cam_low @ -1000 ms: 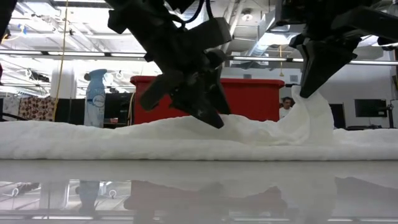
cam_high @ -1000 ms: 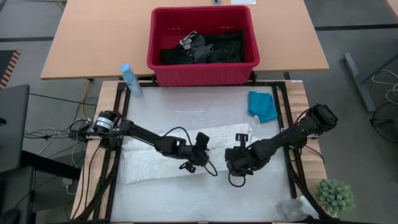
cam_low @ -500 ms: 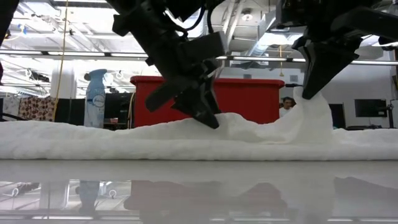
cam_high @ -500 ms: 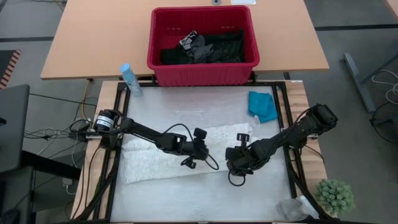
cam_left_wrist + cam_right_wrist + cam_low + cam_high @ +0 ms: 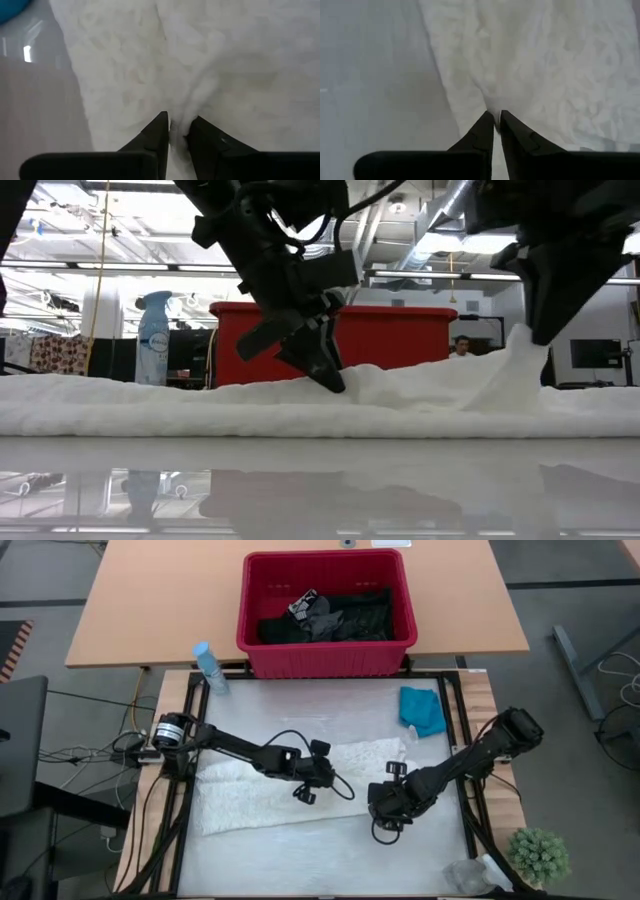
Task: Fold laundry
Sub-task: Fold the white shirt
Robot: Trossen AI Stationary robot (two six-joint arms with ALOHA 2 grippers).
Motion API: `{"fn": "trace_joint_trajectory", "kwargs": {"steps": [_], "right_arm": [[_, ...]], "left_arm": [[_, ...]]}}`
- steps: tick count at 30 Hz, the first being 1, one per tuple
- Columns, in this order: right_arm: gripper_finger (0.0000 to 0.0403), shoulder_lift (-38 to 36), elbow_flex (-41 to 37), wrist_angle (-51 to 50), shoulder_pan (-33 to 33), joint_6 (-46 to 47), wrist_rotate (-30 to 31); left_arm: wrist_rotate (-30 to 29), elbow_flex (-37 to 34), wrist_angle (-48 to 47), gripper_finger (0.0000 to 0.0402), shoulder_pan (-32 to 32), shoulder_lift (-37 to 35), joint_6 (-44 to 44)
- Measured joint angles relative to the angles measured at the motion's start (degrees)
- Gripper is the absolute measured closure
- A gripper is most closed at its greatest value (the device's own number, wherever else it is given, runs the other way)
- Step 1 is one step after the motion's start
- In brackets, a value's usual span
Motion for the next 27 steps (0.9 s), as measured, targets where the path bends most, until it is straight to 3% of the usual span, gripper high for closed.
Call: {"fn": "trace_joint_trajectory", "kwargs": {"steps": [4,8,13,17,23,27], "right_arm": [[0.0324,0.0,0.0,-0.5,0.5,2.4,-2.7],[0.0283,0.0,0.0,-2.1,2.0,6.4,-1.6],[0.0222,0.0,-0.2,-9.0,4.5,11.7,8.8],[0.0211,-2.2,-4.5,-11.9,5.8,19.0,15.2],[0.0226,-12.0,-16.5,4.4,4.2,25.3,9.4],[0.0231,-21.2,-22.8,11.3,1.1,36.5,5.1]], "left_arm": [[1.4,0.0,0.0,0.0346,0.6,0.0,0.0],[1.7,0.0,0.0,0.0346,1.0,0.0,0.0],[3.1,0.0,-0.1,0.0346,1.4,0.0,-0.4],[4.4,0.0,0.0,0.0346,1.4,0.0,0.2],[4.4,0.0,0.3,0.0346,1.4,0.0,1.1],[4.4,0.0,0.3,0.0346,1.4,0.0,2.2]]}}
